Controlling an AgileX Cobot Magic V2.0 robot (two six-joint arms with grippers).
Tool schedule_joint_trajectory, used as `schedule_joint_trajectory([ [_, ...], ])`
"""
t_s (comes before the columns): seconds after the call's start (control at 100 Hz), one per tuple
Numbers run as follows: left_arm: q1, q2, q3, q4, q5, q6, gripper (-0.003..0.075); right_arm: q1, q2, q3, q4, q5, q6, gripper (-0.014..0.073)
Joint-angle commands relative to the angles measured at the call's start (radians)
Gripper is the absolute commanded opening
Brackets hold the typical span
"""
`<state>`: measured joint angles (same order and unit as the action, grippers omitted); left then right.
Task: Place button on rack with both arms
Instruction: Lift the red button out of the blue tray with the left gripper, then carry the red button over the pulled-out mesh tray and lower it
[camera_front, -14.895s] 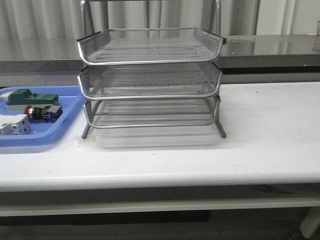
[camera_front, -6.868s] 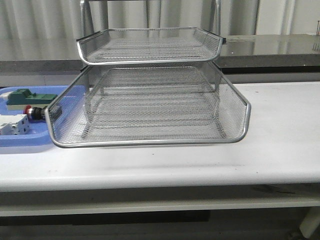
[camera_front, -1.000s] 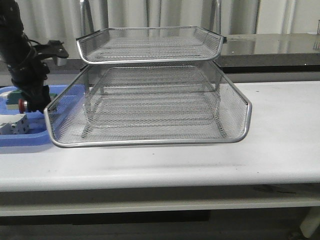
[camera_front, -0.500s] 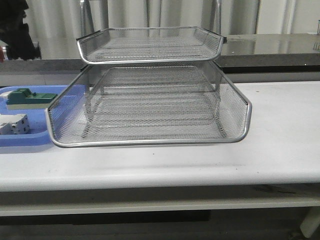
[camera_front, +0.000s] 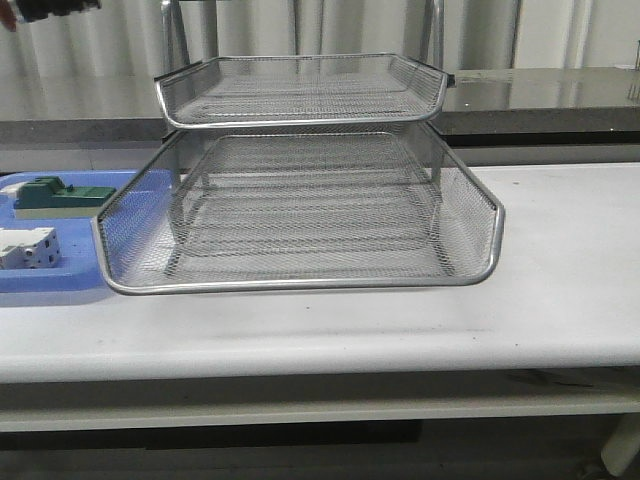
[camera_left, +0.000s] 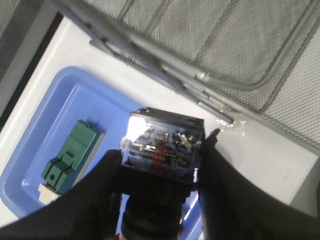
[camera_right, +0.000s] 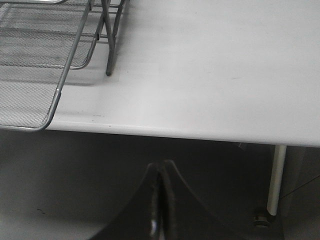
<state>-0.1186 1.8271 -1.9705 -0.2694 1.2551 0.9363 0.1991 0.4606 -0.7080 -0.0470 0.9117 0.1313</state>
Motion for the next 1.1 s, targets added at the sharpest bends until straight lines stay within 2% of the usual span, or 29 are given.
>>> schedule_joint_trajectory([
  [0.0,-0.059,-0.07,-0.028,-0.045,0.01,-0.012,-0.002,-0.007,0.003,-0.023,-0.013,-0.056,-0.006,-0.0067],
  [0.34,-0.352,-0.069,0.011,-0.049,0.01,-0.017,-0.002,-0.007,0.003,-0.023,-0.013,-0.056,-0.006,-0.0067],
  [0.53,-0.459,-0.03,0.06,-0.049,0.01,-0.017,-0.002,-0.007,0.003,-0.023,-0.013,-0.056,-0.006,-0.0067],
  [0.74,-0.517,0.046,0.071,-0.042,0.002,-0.017,-0.002,-0.007,0.003,-0.023,-0.013,-0.056,-0.006,-0.0067],
  [1.09,-0.521,0.151,0.071,-0.003,-0.024,-0.017,-0.002,-0.007,0.003,-0.023,-0.013,-0.056,-0.006,-0.0067],
])
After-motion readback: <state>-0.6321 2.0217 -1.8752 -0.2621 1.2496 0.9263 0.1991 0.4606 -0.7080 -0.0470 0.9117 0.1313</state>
